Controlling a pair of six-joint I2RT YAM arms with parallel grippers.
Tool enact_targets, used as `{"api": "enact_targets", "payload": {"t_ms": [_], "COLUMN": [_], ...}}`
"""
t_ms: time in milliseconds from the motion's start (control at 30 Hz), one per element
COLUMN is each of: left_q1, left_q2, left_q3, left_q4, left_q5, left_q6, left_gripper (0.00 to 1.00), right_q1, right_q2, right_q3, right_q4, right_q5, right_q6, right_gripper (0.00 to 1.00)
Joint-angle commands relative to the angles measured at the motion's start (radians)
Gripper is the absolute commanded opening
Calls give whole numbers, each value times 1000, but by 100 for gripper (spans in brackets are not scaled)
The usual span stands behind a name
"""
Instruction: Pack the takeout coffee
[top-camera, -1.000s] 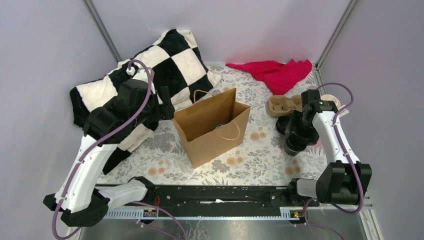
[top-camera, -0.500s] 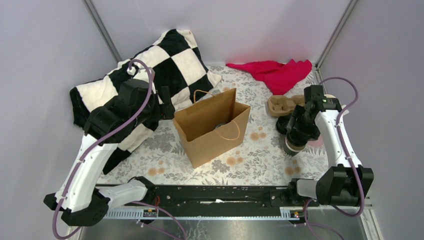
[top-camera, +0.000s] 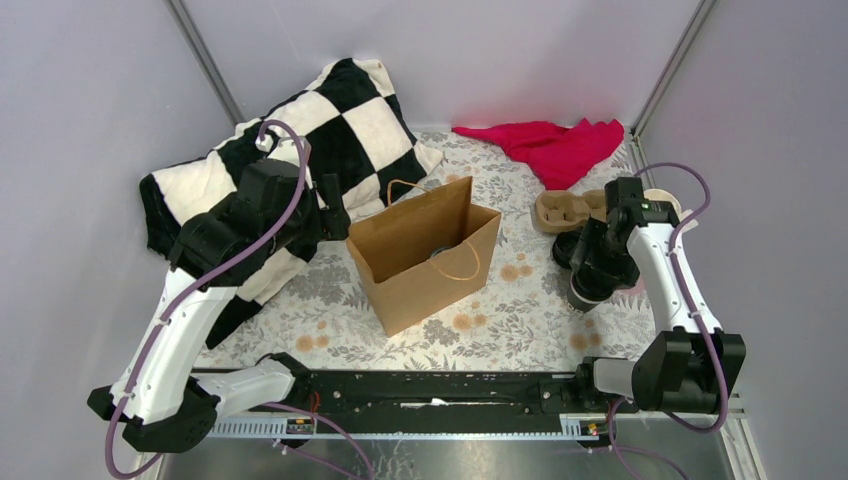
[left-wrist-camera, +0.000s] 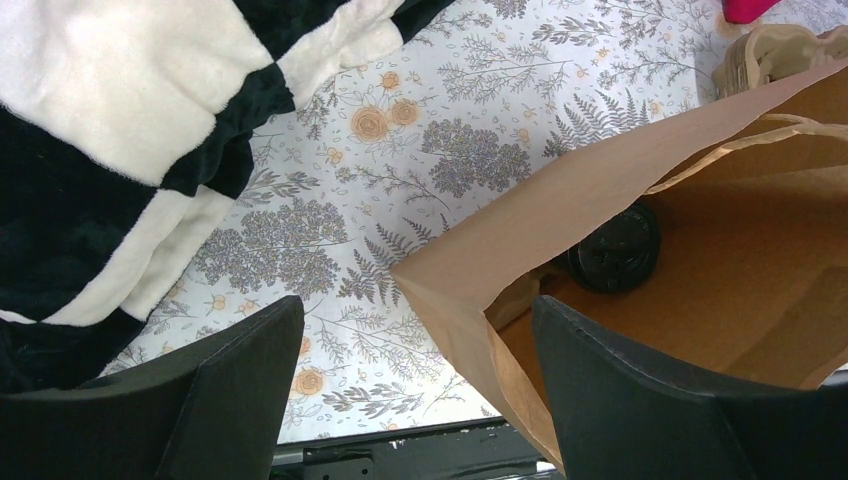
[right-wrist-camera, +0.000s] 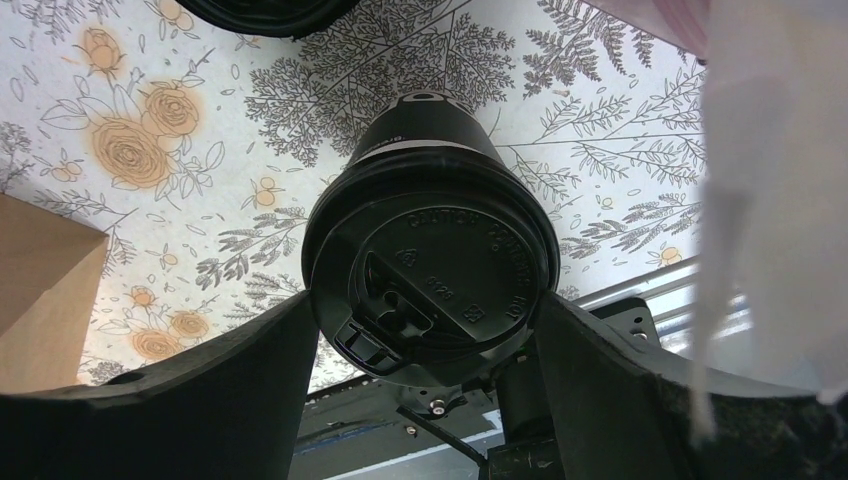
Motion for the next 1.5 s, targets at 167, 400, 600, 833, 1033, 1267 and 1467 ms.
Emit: {"api": "enact_targets", "payload": {"t_ms": [167, 400, 600, 833, 1033, 1267, 1467], "left_q1": [5, 4, 5, 5, 4, 4, 5], "left_q2": [-14, -10, -17, -21, -24, -27, -19], "left_q3": [12, 9, 1, 2, -4, -4, -11], "left_q4": [28, 29, 29, 29, 29, 29, 33], "left_q5": [-3, 2, 3, 3, 3, 2, 12], "left_q6": [6, 6, 2, 6, 3, 2, 0], "left_gripper": [88, 88, 88, 88, 88, 88, 88], "right_q1": [-5, -5, -5, -5, -5, -3, -3], "right_q2": [-21, -28, -51, -47, -47, -18, 16], "right_q3": [-37, -58, -69, -113, -137, -123, -46], "right_q4": [29, 40, 34, 62, 89, 66, 27], "right_q5": [9, 18, 21, 27, 51, 45, 35], "right_q6": [-7, -1, 12, 21, 34, 22, 3], "right_gripper": [85, 90, 97, 95, 91, 90, 94]}}
